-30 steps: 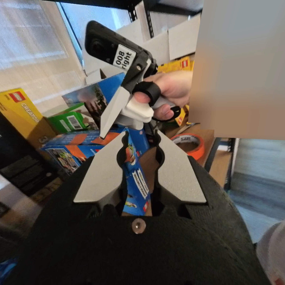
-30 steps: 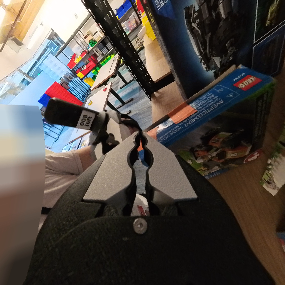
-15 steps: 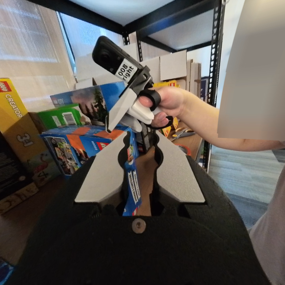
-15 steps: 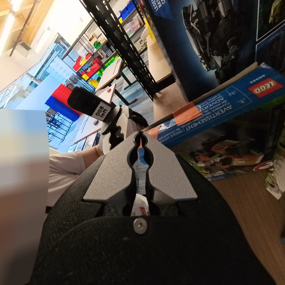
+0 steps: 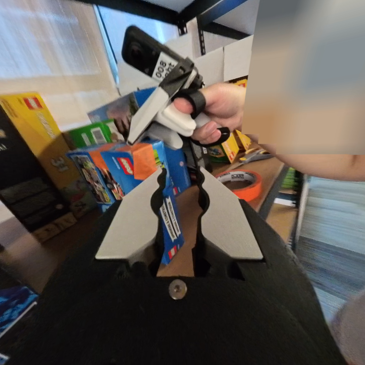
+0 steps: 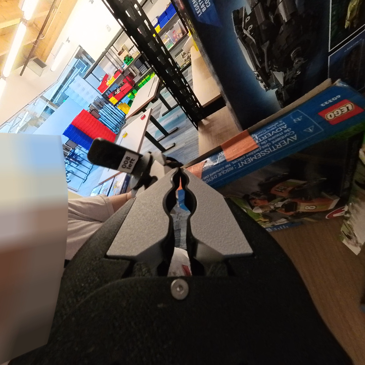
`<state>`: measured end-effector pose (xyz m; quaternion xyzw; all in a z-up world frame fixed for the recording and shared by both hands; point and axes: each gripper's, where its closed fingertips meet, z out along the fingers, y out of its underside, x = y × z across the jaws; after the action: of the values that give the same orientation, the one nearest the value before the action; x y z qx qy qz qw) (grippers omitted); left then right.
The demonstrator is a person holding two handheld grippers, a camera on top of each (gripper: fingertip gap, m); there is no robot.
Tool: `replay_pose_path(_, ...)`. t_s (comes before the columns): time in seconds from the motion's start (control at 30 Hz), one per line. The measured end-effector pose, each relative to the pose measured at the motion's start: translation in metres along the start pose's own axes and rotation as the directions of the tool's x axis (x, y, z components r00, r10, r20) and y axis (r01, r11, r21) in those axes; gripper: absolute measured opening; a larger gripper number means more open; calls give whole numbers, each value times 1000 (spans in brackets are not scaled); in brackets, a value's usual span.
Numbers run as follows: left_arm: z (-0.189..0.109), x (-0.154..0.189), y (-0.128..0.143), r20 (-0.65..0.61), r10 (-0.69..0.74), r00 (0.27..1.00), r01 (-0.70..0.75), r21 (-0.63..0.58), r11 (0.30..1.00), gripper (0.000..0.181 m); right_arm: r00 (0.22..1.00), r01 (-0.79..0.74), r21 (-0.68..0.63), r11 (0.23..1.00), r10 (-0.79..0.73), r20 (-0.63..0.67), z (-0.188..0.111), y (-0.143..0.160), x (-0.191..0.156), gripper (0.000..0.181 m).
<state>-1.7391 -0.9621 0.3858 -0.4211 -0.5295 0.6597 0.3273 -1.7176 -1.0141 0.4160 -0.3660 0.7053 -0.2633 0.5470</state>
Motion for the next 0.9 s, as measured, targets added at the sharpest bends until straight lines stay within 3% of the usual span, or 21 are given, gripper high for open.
replay_pose_path(0.13, 8, 4, -8, 31, 54, 998, -55, 40, 998, 28, 1000, -12, -1, 1000, 12, 17, -1, 0, -1, 0)
replay_pose_path(0.33, -2, -23, -17, -120, -199, 973, 219, 187, 958, 7, 1000, -19, 3, 1000, 18, 20, -1, -1, 1, 0)
replay_pose_path(0.47, -16, -38, -30, -137, -305, 942, 333, 291, 897, 14, 999, -34, 3, 999, 33, 37, -1, -1, 0, 0)
replay_pose_path(0.53, -27, -41, -34, -76, -304, 950, 312, 333, 890, 15, 999, -30, 4, 1000, 30, 32, -2, -1, 0, 0)
replay_pose_path(0.67, -37, -30, -28, 168, -258, 951, 183, 365, 913, 30, 999, -26, 9, 1000, 25, 36, -2, -1, 0, 0)
replay_pose_path(0.73, -31, -23, -20, 340, -149, 929, 40, 308, 951, 53, 999, -27, 11, 1000, 27, 42, -1, -1, -1, 0)
replay_pose_path(0.8, -24, -19, -16, 483, -26, 875, -96, 225, 970, 60, 999, -23, 8, 1000, 23, 39, -1, -1, 0, 0)
replay_pose_path(0.9, -10, 0, -17, 507, 54, 860, -167, 181, 969, 65, 999, -13, 3, 1000, 13, 30, -1, 0, 0, 0)
